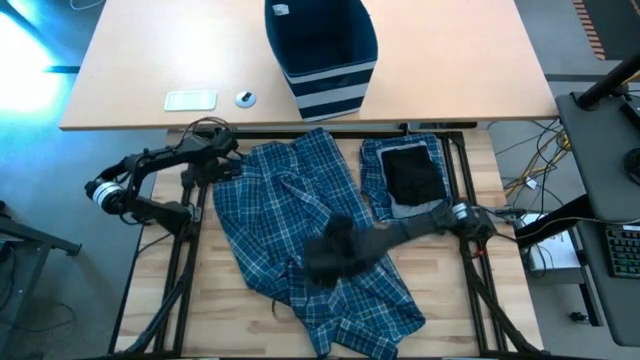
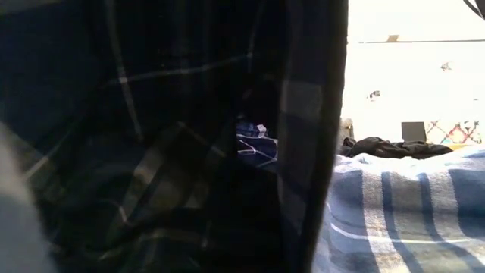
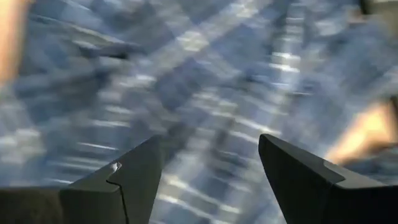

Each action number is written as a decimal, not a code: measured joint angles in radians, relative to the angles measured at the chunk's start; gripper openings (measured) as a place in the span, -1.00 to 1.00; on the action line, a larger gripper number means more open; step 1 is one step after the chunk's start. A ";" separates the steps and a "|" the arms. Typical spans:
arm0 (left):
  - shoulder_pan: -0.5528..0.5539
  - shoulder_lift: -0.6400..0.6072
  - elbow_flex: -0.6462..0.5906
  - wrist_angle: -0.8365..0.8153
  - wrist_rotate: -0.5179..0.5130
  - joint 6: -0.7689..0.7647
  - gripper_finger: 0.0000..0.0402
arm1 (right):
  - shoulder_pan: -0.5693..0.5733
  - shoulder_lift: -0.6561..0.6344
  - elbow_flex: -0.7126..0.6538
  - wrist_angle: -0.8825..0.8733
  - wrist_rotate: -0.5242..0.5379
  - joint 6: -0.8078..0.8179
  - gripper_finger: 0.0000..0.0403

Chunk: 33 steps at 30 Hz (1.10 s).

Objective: Fold Laundry from Bin
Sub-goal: Fold the blue patterned long sleeve

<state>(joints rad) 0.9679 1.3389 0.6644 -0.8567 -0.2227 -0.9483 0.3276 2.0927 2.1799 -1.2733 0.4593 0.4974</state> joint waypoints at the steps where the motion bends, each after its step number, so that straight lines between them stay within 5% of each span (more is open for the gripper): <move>1: 0.000 0.007 -0.007 -0.002 0.015 -0.028 -0.05 | -0.018 -0.019 0.000 -0.036 0.012 -0.027 0.28; 7: 0.000 0.030 -0.055 0.023 0.062 -0.107 -0.05 | -0.116 -0.119 -0.005 -0.120 0.017 -0.156 0.28; 13: 0.000 0.019 -0.071 0.100 0.080 -0.029 -0.10 | -0.190 -0.205 -0.005 -0.113 0.016 -0.284 0.28; 23: -0.003 -0.034 -0.036 -0.013 0.086 -0.003 -0.95 | -0.277 -0.246 -0.008 -0.102 0.013 -0.392 0.28; 33: -0.005 -0.164 0.060 -0.227 0.124 0.172 -0.90 | -0.278 -0.243 -0.068 -0.078 -0.030 -0.354 0.28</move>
<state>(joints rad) 0.9630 1.1754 0.7245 -1.0841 -0.0990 -0.7763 0.0494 1.8496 2.1118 -1.3515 0.4297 0.1431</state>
